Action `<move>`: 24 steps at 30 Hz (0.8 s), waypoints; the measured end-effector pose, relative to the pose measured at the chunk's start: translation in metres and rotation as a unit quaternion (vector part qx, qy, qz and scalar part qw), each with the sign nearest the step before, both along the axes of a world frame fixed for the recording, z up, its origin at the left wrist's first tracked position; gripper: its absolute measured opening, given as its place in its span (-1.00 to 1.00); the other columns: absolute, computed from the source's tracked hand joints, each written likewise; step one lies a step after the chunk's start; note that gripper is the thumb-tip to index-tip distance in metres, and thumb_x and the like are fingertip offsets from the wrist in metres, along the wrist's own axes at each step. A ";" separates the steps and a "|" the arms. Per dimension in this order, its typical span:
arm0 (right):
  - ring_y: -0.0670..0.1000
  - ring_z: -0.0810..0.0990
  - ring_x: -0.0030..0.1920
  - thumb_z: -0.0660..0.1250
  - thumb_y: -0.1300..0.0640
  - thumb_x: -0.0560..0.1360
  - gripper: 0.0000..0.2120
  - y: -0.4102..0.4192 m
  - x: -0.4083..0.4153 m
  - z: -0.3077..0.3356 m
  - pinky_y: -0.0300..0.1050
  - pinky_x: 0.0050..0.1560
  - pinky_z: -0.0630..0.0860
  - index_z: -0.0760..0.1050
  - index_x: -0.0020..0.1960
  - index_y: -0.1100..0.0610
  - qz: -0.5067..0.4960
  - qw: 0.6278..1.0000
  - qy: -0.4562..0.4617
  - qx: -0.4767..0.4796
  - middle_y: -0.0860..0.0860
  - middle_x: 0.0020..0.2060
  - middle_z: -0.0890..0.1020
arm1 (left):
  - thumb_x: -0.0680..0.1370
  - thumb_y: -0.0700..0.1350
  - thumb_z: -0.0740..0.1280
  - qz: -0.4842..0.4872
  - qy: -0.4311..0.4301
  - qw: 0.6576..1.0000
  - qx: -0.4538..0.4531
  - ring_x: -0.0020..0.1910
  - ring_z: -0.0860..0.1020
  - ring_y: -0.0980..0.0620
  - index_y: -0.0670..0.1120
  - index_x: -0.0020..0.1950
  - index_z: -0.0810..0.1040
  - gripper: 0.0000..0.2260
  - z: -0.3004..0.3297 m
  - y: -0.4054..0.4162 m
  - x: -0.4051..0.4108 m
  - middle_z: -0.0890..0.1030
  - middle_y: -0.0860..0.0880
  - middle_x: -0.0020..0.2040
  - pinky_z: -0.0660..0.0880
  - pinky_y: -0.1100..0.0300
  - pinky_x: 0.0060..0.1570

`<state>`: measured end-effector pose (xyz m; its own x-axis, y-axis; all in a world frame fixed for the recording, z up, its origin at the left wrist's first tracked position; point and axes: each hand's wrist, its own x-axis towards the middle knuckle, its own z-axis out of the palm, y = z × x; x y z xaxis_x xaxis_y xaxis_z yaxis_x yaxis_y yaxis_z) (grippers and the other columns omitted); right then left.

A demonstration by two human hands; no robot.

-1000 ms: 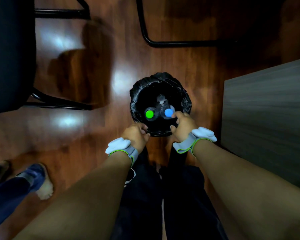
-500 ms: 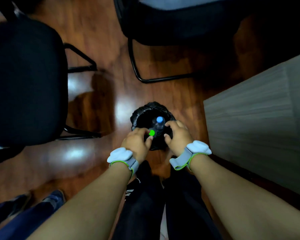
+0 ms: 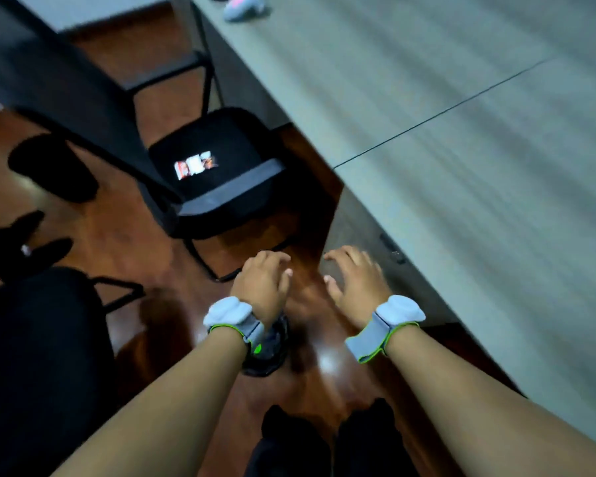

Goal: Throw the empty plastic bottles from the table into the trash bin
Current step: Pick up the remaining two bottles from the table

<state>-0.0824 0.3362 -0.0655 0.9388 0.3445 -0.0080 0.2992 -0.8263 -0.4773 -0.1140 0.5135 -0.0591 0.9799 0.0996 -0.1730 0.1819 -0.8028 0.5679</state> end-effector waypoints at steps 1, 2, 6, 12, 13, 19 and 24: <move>0.22 0.50 0.05 0.22 0.02 0.38 -0.67 -0.018 0.002 0.017 0.09 0.02 0.44 0.44 0.13 0.05 -0.020 1.000 -0.022 0.005 0.10 0.06 0.54 | 0.51 0.00 0.17 -0.023 -0.018 1.000 -0.004 0.17 0.45 -0.17 -0.04 0.18 0.46 -0.71 0.016 -0.017 0.010 0.52 -0.10 0.18 0.41 -0.07 0.16; 0.22 0.51 0.03 0.19 -0.01 0.37 -0.66 -0.039 0.001 0.035 0.09 0.00 0.46 0.45 0.12 0.05 -0.043 0.998 -0.042 0.008 0.11 0.04 0.55 | 0.50 0.02 0.15 -0.057 -0.033 0.998 0.002 0.17 0.45 -0.17 -0.04 0.18 0.46 -0.69 0.035 -0.037 0.017 0.52 -0.10 0.18 0.42 -0.07 0.15; 0.23 0.53 0.04 0.12 -0.04 0.36 -0.61 -0.105 -0.004 0.080 0.06 -0.01 0.46 0.47 0.10 0.07 -0.104 0.991 -0.087 0.013 0.11 0.03 0.57 | 0.52 -0.02 0.22 -0.129 -0.101 0.986 0.011 0.17 0.46 -0.14 -0.03 0.18 0.46 -0.75 0.082 -0.105 0.041 0.53 -0.08 0.18 0.43 -0.04 0.13; 0.23 0.49 0.12 0.24 0.07 0.39 -0.67 -0.212 -0.025 0.121 0.06 0.04 0.41 0.47 0.13 0.10 -0.194 0.971 -0.140 0.010 0.13 0.08 0.55 | 0.55 -0.03 0.21 -0.209 -0.146 0.967 0.000 0.20 0.44 -0.10 -0.02 0.21 0.45 -0.74 0.122 -0.208 0.055 0.52 -0.03 0.22 0.40 0.02 0.14; 0.23 0.49 0.11 0.24 0.06 0.39 -0.67 -0.238 -0.036 0.128 0.06 0.03 0.41 0.47 0.13 0.10 -0.217 0.965 -0.146 0.010 0.13 0.08 0.55 | 0.55 -0.03 0.21 -0.233 -0.162 0.959 -0.005 0.19 0.45 -0.10 -0.03 0.21 0.45 -0.74 0.127 -0.236 0.053 0.53 -0.04 0.22 0.41 0.01 0.14; 0.21 0.53 0.02 0.15 -0.01 0.37 -0.65 -0.347 -0.081 0.141 0.01 -0.04 0.43 0.46 0.10 0.08 -0.299 0.938 -0.176 -0.006 0.11 0.02 0.56 | 0.51 0.03 0.15 -0.335 -0.176 0.925 -0.016 0.18 0.46 -0.14 -0.05 0.21 0.46 -0.67 0.148 -0.350 0.039 0.54 -0.07 0.19 0.43 -0.02 0.13; 0.24 0.57 -0.04 0.18 0.00 0.34 -0.66 -0.422 -0.119 0.147 0.03 -0.11 0.49 0.46 0.08 0.06 -0.367 0.911 -0.189 -0.019 0.13 0.00 0.59 | 0.48 0.11 0.09 -0.403 -0.174 0.898 -0.032 0.16 0.47 -0.13 -0.04 0.20 0.47 -0.60 0.153 -0.440 0.020 0.55 -0.07 0.18 0.43 -0.01 0.11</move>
<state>-0.2014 -0.0856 0.0813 0.8544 -0.3698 0.3651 -0.2030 -0.8842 -0.4207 -0.0936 0.0739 0.0936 0.7248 -0.6658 0.1773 -0.6409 -0.5570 0.5283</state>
